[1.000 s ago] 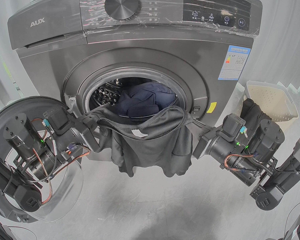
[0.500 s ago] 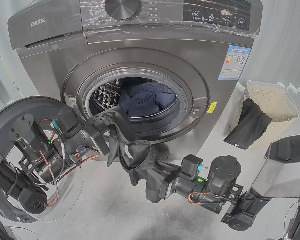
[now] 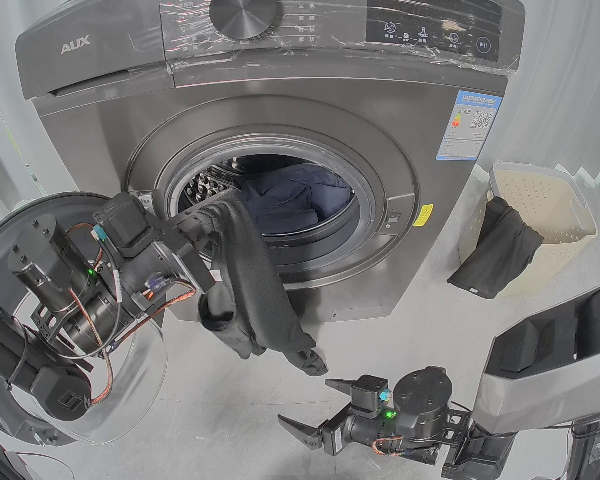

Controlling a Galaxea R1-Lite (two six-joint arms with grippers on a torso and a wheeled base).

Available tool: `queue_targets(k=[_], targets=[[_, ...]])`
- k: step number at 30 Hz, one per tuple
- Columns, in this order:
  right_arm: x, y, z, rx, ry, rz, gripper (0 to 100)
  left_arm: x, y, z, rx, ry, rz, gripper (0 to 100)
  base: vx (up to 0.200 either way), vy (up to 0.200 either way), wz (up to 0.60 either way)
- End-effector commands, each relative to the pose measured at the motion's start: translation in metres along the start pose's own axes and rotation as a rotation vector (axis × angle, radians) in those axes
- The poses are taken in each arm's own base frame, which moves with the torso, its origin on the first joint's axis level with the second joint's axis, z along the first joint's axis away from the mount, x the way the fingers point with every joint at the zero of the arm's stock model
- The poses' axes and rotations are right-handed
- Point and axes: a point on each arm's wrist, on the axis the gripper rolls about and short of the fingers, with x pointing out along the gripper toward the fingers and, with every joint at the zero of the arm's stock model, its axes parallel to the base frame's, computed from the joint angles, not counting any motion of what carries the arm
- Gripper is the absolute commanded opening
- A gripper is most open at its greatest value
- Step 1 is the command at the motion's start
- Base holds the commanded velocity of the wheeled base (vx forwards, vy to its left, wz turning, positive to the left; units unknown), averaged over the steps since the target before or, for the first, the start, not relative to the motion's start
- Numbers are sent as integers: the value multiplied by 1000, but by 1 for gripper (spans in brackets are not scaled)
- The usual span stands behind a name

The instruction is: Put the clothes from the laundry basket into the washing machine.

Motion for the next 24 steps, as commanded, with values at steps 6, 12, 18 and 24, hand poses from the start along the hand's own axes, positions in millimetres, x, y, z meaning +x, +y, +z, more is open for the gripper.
queue_targets(k=[6, 12, 18, 24], targets=[[32, -29, 10, 16, -87, -70, 100, -4, -5, 10, 6, -28, -24, 0, 0, 0, 0], [67, -38, 17, 0, -175, -66, 100, -4, -6, 9, 3, -26, -29, 0, 0, 0, 0], [91, -36, 19, -37, -216, -8, 100, -4, -7, 9, 3, -26, -31, 0, 0, 0, 0], [111, -44, 19, -46, -259, -15, 100, -3, -10, 10, -4, -29, -43, 0, 0, 0, 0]])
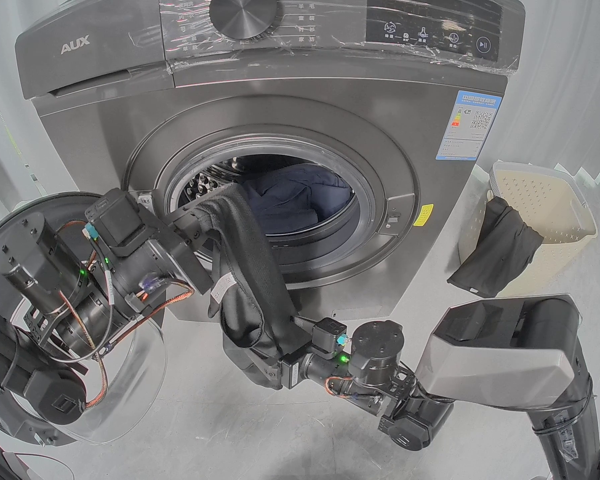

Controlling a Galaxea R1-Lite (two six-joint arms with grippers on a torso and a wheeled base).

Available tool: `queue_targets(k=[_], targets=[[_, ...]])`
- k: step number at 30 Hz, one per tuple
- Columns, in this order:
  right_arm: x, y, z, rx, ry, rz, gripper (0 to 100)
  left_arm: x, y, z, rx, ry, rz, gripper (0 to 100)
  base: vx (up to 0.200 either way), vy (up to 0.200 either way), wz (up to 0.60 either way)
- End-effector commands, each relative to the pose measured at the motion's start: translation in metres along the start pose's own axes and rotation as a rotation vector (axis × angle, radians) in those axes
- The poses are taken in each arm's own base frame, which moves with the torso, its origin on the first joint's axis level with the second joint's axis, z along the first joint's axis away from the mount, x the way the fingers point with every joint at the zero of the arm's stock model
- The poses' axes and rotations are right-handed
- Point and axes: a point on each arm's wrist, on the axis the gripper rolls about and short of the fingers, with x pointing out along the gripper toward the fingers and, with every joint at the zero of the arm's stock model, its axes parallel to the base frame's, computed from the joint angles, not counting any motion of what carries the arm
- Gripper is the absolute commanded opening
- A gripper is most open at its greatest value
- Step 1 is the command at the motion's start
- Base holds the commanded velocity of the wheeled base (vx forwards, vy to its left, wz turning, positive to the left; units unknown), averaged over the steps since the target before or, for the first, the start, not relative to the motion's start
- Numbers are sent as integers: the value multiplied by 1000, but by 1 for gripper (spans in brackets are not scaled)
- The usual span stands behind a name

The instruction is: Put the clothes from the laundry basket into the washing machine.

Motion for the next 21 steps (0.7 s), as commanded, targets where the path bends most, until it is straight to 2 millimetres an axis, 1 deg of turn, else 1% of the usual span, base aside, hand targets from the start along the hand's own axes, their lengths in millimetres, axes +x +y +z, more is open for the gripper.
queue_targets(k=[1, 6, 11, 17, 20, 21], targets=[[21, -15, -15, -5, -23, -21, 100, 0, -3, 0, -6, -2, -10, 0, 0, 0, 0], [34, -27, -12, -5, -75, -46, 100, 1, -9, -1, -14, 0, -30, 0, 0, 0, 0], [37, -32, -11, -7, -87, -53, 100, 2, -10, -1, -15, 0, -33, 0, 0, 0, 0], [48, -35, -8, -13, -116, -60, 100, 2, -10, 0, -16, -3, -33, 0, 0, 0, 0], [49, -36, -8, -14, -121, -61, 100, 3, -9, 0, -15, -6, -28, 0, 0, 0, 0], [50, -36, -6, -14, -127, -63, 0, 3, -7, 0, -12, -7, -17, 0, 0, 0, 0]])
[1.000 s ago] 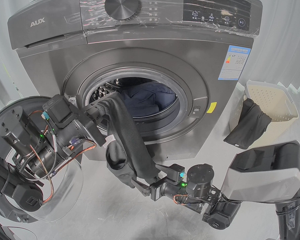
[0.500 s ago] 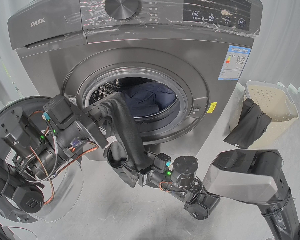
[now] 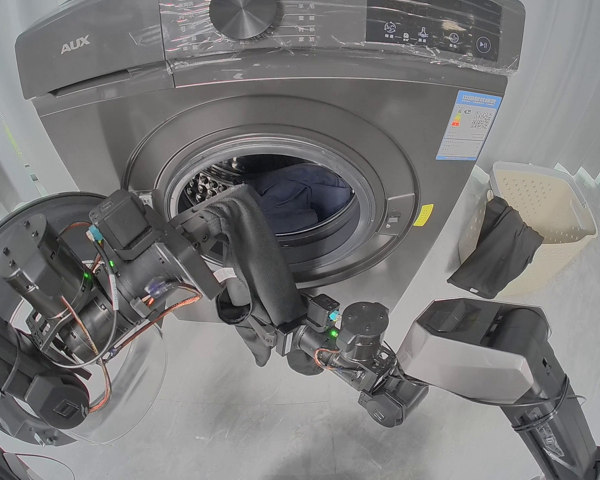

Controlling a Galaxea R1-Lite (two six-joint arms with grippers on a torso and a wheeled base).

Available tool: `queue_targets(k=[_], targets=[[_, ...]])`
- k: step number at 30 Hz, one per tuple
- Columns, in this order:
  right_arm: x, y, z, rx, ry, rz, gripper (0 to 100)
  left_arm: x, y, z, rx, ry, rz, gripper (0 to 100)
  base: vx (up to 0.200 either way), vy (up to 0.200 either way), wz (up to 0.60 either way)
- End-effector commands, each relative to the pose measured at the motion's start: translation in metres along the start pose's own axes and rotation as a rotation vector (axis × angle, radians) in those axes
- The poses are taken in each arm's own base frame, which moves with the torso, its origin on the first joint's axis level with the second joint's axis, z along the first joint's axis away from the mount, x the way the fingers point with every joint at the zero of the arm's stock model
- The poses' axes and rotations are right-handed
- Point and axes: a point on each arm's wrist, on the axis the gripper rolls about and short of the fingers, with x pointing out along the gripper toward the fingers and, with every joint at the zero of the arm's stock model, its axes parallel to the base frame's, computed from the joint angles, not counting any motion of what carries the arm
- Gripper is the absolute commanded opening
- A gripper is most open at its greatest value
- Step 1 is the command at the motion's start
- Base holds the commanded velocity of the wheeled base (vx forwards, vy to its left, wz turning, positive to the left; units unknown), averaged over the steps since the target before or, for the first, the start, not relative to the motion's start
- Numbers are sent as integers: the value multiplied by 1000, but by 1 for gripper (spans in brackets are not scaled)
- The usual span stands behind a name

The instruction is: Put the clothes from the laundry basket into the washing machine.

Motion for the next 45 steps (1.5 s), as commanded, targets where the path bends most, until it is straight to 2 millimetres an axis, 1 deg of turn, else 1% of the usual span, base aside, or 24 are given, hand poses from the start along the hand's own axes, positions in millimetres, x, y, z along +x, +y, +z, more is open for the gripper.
queue_targets(k=[1, 3, 6, 9, 10, 11, 12, 14, 17, 20, 24, 28, 34, 36, 37, 39, 40, 41, 42, 43, 44, 45], targets=[[3, -2, -1, 0, -9, -4, 0, 1, 3, 0, 3, -1, 11, 0, 0, 0, 0], [3, -2, 3, -1, -17, -5, 0, 1, 5, -2, 3, 5, 18, 0, 0, 0, 0], [-3, -1, 19, -2, -39, -6, 0, 0, 11, -3, 9, 10, 40, 0, 0, 0, 0], [-16, -3, 31, -2, -24, -18, 0, 0, 15, -4, 13, 14, 55, 0, 0, 0, 0], [-17, -4, 31, -2, -21, -18, 0, 0, 15, -4, 13, 14, 55, 0, 0, 0, 0], [-25, -6, 35, 0, -5, -28, 0, -1, 18, -4, 15, 17, 63, 0, 0, 0, 0], [-34, -7, 41, 1, 9, -37, 0, -1, 20, -7, 15, 25, 71, 0, 0, 0, 0], [-45, -10, 49, 7, 16, -50, 0, -2, 22, -11, 14, 41, 80, 0, 0, 0, 0], [-55, -14, 61, 14, 5, -73, 0, -3, 24, -19, 13, 70, 87, 0, 0, 0, 0], [-59, -14, 70, 22, -13, -77, 0, -9, 24, -31, 1, 126, 83, 0, 0, 0, 0], [-62, -22, 73, 36, -15, -93, 0, -10, 25, -45, -7, 174, 90, 0, 0, 0, 0], [-67, -19, 83, 38, -30, -88, 0, -13, 26, -52, -13, 205, 93, 0, 0, 0, 0], [-71, -12, 93, 37, -48, -72, 0, -18, 29, -69, -13, 275, 97, 0, 0, 0, 0], [-71, -12, 93, 37, -48, -72, 0, -18, 29, -69, -13, 275, 97, 0, 0, 0, 0], [-74, -8, 108, 37, -85, -65, 0, -24, 27, -78, 9, 324, 76, 0, 0, 0, 0], [-77, -7, 116, 38, -104, -65, 0, -28, 26, -83, 15, 350, 59, 0, 0, 0, 0], [-83, -5, 122, 39, -110, -66, 0, -30, 26, -89, 22, 374, 49, 0, 0, 0, 0], [-83, -5, 123, 39, -110, -64, 0, -30, 26, -89, 23, 376, 49, 0, 0, 0, 0], [-94, -3, 128, 41, -105, -63, 0, -30, 26, -93, 28, 391, 46, 0, 0, 0, 0], [-94, -3, 128, 41, -105, -63, 0, -30, 26, -93, 28, 391, 46, 0, 0, 0, 0], [-105, -1, 134, 46, -101, -65, 0, -31, 25, -95, 28, 401, 43, 0, 0, 0, 0], [-110, -1, 136, 52, -100, -65, 0, -31, 24, -96, 27, 402, 40, 0, 0, 0, 0]])
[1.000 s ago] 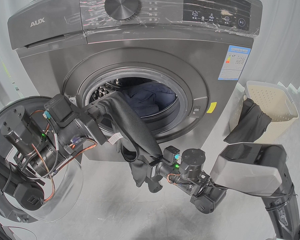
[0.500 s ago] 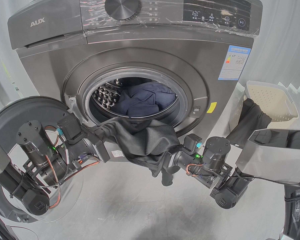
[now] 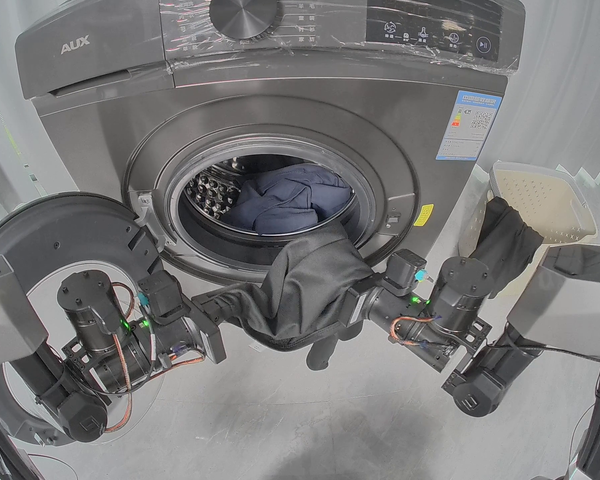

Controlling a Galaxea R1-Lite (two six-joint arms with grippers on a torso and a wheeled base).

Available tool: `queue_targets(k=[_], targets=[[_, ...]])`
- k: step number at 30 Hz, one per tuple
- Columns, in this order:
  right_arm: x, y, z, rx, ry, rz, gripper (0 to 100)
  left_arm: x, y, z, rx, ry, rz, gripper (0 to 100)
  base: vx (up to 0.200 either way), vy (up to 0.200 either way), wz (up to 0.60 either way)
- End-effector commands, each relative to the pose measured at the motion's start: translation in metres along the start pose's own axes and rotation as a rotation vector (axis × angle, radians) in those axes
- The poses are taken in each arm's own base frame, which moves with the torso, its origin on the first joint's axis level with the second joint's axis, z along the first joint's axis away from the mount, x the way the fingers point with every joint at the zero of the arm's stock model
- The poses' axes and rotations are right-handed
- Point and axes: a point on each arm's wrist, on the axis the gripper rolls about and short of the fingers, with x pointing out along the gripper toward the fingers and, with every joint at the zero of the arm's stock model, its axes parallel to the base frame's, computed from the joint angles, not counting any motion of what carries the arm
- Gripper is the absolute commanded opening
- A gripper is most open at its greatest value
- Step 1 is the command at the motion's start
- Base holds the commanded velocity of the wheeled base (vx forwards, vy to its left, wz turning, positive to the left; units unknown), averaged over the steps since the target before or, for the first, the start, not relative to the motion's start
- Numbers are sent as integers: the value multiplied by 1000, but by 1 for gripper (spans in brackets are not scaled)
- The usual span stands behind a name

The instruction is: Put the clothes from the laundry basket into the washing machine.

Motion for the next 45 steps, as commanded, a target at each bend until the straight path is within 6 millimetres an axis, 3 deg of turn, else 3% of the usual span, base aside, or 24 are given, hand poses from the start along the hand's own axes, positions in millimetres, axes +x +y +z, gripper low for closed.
queue_targets(k=[1, 10, 21, 22, 29, 37, 45], targets=[[-30, 7, 30, 23, -30, 9, 0, 1, -2, -16, -5, 64, -15, 0, 0, 0, 0], [-27, 22, 39, 32, -67, 53, 0, 1, -4, -29, -13, 117, -20, 0, 0, 0, 0], [-27, 23, 38, 34, -66, 52, 0, -1, -4, -31, 4, 125, -21, 0, 0, 0, 0], [-27, 23, 38, 34, -66, 52, 0, -1, -4, -31, 4, 125, -21, 100, 0, 0, 0], [-26, 13, 40, 29, -74, 20, 0, -2, -4, -32, -1, 134, -20, 100, 0, 0, 0], [-22, -18, 51, 23, -122, -90, 0, -7, -8, -41, 3, 179, -31, 100, 0, 0, 0], [-22, -21, 52, 22, -126, -100, 0, -10, -9, -43, 8, 192, -35, 100, 0, 0, 0]])
